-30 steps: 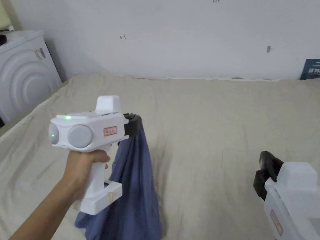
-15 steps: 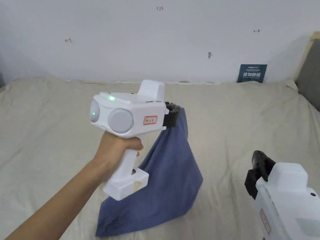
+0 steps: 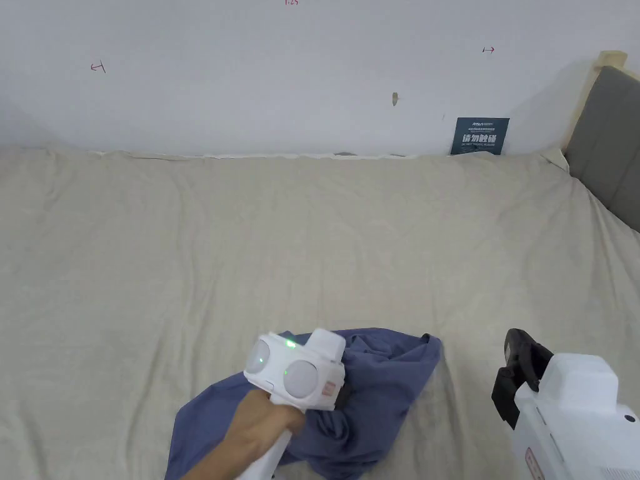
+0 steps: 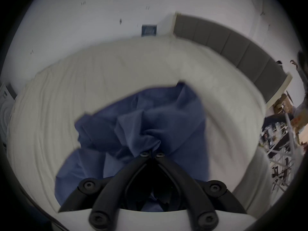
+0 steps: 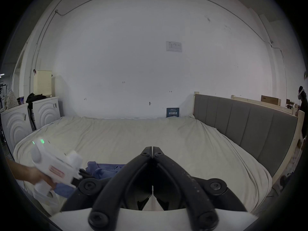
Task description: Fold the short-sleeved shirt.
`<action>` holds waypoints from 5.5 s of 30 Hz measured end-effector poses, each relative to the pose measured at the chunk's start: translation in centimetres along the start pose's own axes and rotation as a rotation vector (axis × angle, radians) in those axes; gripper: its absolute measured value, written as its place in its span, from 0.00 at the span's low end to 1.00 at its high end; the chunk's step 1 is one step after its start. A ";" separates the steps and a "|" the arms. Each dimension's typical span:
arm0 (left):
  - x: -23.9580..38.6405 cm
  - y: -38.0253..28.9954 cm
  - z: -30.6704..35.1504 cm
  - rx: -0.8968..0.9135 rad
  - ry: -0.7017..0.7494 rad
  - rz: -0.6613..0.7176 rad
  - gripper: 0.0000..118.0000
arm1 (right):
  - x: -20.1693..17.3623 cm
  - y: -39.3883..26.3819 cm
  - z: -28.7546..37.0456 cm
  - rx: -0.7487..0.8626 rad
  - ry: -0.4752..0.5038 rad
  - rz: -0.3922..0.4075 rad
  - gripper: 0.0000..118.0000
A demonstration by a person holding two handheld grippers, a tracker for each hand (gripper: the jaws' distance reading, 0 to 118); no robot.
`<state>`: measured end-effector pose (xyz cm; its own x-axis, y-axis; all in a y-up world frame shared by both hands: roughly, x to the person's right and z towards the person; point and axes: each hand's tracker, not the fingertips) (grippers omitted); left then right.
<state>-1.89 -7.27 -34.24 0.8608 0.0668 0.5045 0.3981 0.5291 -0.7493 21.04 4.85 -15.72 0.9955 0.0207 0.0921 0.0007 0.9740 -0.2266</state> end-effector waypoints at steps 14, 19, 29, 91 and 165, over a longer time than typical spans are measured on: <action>-1.6 -1.4 9.2 0.387 0.016 0.250 0.97 | -0.4 1.3 1.0 0.009 0.006 0.009 0.01; -2.5 -2.8 18.5 0.713 0.190 0.235 0.93 | -0.8 3.4 1.9 0.063 0.004 0.007 0.01; -6.6 -7.2 24.5 0.959 0.582 0.173 0.80 | -1.8 5.6 2.7 0.133 0.005 0.012 0.01; -10.1 -12.6 11.2 0.266 0.146 0.373 0.02 | 0.4 -7.7 -29.9 -0.690 0.046 -0.009 0.89; -29.2 -3.1 9.6 0.323 0.529 0.560 0.02 | 1.5 -0.8 -25.6 -0.420 0.015 0.036 0.04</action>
<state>-31.30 -2.81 -42.51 0.9717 0.0292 -0.2343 -0.1744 0.7578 -0.6288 24.95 -1.69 -40.22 0.9969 0.0472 0.0637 0.0009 0.7963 -0.6050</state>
